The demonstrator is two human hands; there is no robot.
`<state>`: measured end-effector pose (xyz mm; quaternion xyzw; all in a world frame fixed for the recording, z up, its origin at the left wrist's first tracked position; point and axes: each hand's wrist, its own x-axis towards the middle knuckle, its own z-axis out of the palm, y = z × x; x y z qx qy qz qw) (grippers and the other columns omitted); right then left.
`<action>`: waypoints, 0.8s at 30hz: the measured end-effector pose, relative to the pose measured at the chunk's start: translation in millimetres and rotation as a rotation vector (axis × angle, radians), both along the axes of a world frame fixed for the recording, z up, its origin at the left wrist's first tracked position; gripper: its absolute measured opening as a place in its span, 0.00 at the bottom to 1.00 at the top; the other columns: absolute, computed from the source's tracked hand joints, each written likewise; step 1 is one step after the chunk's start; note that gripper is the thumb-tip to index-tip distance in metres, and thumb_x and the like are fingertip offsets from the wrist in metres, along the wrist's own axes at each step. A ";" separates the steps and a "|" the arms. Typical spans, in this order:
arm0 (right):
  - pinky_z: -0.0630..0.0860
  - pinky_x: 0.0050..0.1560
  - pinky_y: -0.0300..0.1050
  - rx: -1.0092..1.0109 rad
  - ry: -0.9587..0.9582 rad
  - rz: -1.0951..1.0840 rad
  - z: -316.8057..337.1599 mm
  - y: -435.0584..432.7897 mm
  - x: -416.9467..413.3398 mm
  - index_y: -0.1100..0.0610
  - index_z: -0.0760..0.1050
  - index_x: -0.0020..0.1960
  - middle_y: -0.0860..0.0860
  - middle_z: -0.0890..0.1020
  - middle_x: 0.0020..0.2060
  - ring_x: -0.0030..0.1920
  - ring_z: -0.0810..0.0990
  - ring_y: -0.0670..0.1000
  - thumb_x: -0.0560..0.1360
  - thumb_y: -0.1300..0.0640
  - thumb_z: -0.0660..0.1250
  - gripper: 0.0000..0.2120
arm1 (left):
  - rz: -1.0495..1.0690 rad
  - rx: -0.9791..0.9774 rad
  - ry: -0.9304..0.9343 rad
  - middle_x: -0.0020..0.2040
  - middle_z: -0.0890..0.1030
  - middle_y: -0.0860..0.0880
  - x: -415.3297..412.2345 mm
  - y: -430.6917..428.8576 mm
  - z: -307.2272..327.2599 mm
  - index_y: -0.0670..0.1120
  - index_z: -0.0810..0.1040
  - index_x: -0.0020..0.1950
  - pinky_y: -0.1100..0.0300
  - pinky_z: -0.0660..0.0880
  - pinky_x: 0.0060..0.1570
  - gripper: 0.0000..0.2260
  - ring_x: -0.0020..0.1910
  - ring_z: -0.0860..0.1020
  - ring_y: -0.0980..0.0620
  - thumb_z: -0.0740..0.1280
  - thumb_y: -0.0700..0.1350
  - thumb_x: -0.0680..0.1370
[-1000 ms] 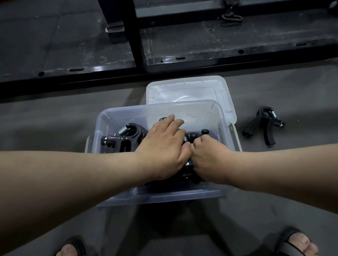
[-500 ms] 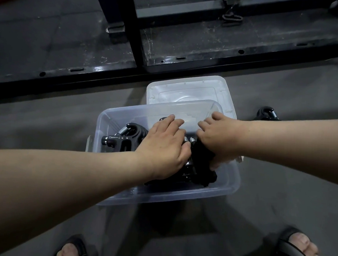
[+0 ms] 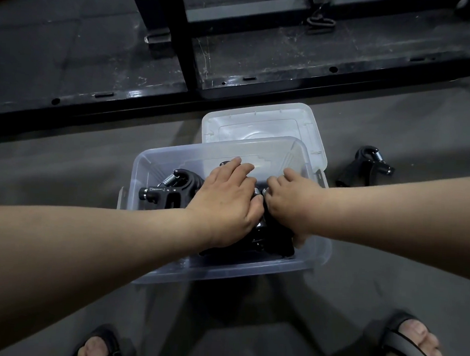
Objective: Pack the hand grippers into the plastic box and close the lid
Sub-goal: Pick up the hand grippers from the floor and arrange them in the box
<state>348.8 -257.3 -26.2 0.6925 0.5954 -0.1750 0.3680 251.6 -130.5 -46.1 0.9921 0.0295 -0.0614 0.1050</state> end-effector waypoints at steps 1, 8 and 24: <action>0.64 0.59 0.51 0.000 0.004 0.002 0.6 0.1 -0.7 0.60 0.68 0.68 0.55 0.72 0.59 0.59 0.67 0.56 0.61 0.29 0.72 0.47 | -0.001 0.002 -0.002 0.76 0.62 0.47 0.2 -0.3 0.3 0.46 0.72 0.66 0.51 0.50 0.76 0.28 0.78 0.51 0.47 0.43 0.58 0.77; 0.66 0.59 0.52 0.054 0.074 -0.087 2.8 6.9 8.6 0.57 0.69 0.66 0.54 0.72 0.58 0.58 0.70 0.56 0.59 0.26 0.71 0.47 | 0.002 -0.004 0.001 0.76 0.62 0.48 0.3 -0.4 -0.3 0.46 0.72 0.65 0.51 0.50 0.76 0.27 0.78 0.51 0.47 0.43 0.57 0.77; 0.52 0.70 0.72 0.161 -0.077 -0.043 -21.7 -6.1 4.3 0.64 0.60 0.72 0.58 0.71 0.61 0.59 0.72 0.60 0.67 0.35 0.69 0.45 | 0.000 0.018 -0.011 0.76 0.63 0.48 -0.1 -0.5 -2.4 0.46 0.72 0.65 0.51 0.51 0.75 0.27 0.78 0.52 0.47 0.44 0.57 0.77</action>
